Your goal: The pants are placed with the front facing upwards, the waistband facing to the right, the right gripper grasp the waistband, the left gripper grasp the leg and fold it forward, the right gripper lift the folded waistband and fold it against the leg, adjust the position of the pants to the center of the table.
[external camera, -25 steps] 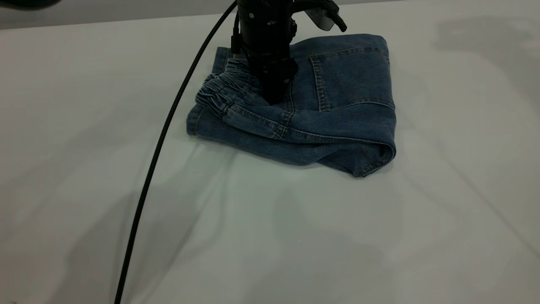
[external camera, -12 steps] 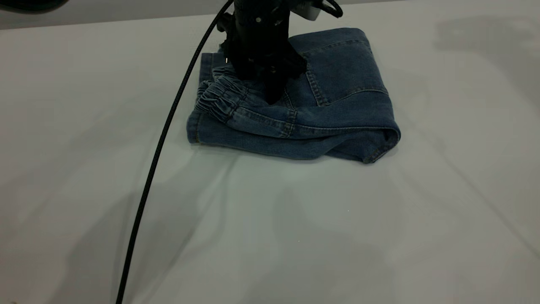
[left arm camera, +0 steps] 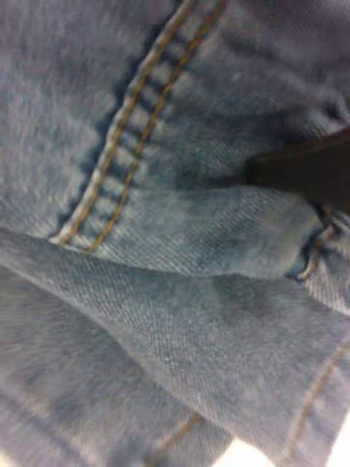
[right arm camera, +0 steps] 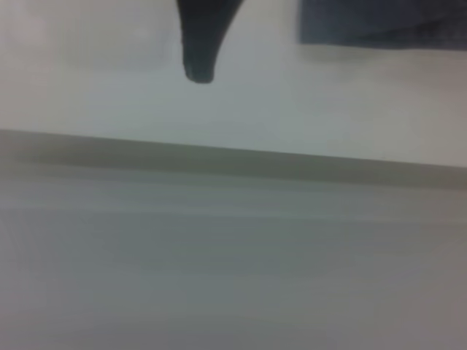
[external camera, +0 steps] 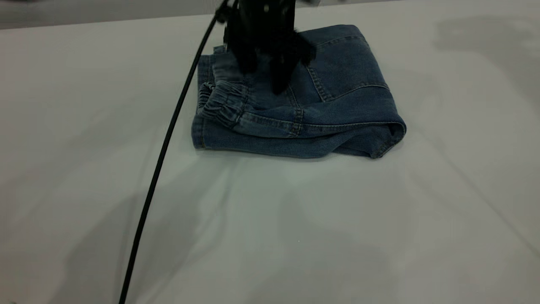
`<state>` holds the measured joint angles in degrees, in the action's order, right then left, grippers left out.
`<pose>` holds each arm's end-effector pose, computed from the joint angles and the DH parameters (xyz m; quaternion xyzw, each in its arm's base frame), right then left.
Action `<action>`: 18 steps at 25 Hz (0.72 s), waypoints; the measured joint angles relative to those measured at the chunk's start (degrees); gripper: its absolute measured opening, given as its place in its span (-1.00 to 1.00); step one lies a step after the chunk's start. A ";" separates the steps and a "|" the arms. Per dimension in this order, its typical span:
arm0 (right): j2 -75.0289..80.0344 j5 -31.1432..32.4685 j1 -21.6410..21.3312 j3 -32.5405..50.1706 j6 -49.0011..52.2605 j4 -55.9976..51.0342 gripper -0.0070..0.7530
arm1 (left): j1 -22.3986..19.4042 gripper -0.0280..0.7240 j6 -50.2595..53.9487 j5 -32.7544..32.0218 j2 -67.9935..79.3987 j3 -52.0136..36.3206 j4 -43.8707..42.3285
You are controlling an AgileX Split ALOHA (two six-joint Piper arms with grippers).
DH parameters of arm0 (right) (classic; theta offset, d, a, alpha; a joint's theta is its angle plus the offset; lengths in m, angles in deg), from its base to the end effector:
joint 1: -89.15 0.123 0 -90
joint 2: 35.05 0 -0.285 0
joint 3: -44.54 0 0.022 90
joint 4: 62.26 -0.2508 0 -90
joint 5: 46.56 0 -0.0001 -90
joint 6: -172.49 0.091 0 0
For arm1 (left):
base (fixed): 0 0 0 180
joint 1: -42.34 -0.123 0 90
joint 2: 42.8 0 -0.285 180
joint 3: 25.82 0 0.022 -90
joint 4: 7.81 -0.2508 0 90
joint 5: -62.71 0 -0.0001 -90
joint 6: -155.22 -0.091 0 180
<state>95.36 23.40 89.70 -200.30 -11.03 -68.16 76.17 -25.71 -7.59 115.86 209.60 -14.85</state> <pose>0.4674 0.0133 0.3992 -0.0348 0.9238 0.0416 0.3791 0.4419 -0.2835 0.1009 0.3143 0.9458 0.0405 0.0706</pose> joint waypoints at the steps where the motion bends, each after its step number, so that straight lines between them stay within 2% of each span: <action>1: -0.27 0.00 0.00 0.00 0.00 0.06 0.55 | 0.05 0.39 -0.16 0.00 -1.15 0.00 0.07; 11: -5.22 0.04 0.00 0.63 0.49 -0.59 0.55 | 0.04 0.39 -3.37 0.04 -14.97 0.00 -0.96; 14: -8.04 -0.08 0.05 3.63 0.49 -2.10 0.55 | 0.04 0.39 -3.37 0.04 -19.66 0.00 -2.96; 18: -13.81 -0.09 0.10 11.72 0.41 -2.04 0.55 | 0.04 0.39 -3.11 0.04 -25.63 0.00 -5.23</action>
<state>81.55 23.31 89.80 -188.58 -10.61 -70.20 76.22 -28.81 -7.55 90.23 209.60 -20.09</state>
